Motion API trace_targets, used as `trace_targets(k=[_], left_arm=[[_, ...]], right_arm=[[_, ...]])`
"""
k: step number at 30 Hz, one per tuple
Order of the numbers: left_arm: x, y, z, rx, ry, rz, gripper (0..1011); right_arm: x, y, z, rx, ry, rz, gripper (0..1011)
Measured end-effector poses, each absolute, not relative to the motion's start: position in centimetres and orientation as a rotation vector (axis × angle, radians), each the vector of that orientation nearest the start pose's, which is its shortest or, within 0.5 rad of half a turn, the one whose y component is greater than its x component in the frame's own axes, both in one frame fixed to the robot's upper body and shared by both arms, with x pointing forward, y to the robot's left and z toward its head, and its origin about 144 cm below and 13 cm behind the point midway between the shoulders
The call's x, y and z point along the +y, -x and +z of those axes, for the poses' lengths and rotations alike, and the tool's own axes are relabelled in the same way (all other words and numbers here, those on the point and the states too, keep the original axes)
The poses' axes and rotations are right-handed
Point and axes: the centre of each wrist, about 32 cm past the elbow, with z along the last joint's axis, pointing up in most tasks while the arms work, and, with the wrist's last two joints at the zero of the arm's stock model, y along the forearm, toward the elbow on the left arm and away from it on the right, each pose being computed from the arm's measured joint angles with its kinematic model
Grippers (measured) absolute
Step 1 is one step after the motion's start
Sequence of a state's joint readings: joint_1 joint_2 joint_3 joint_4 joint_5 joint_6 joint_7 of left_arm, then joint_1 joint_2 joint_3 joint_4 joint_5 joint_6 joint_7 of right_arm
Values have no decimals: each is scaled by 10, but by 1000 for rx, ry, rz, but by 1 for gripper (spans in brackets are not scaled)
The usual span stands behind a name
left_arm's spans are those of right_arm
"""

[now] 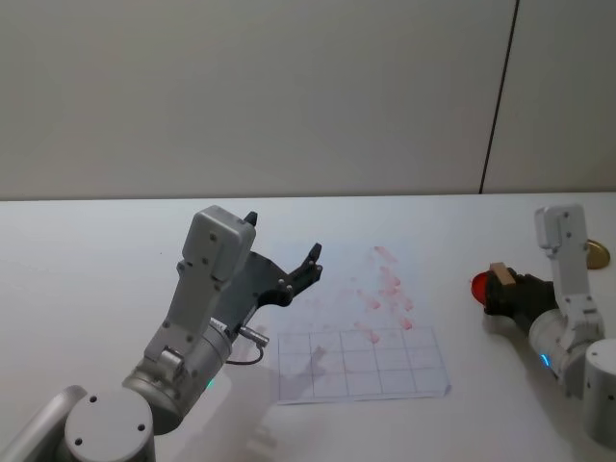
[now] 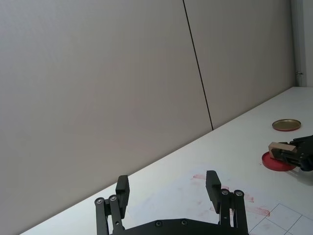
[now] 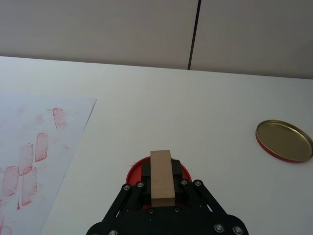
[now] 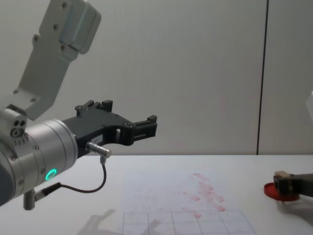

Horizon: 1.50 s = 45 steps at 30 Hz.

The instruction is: Use the one hand to pick up the stamp and affix it onto the A4 paper.

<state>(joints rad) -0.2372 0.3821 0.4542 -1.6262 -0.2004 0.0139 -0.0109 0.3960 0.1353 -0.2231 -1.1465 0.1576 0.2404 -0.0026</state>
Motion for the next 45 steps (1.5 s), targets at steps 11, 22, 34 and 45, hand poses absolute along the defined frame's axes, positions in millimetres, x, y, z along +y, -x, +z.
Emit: trace_targets(k=[11, 22, 34, 45], left_arm=[[198, -492, 1204, -268, -61, 1124, 993], [198, -492, 1204, -268, -61, 1124, 993], [198, -492, 1204, -268, -61, 1124, 993], [198, -492, 1204, -268, -61, 1124, 993]], right_arm=[[-219, -562, 1156, 128, 256, -1416, 220], [-203, -550, 1184, 25, 167, -1322, 220], [-182, -534, 1194, 10, 162, -1215, 220], [-171, -527, 1190, 36, 225, -1174, 220]])
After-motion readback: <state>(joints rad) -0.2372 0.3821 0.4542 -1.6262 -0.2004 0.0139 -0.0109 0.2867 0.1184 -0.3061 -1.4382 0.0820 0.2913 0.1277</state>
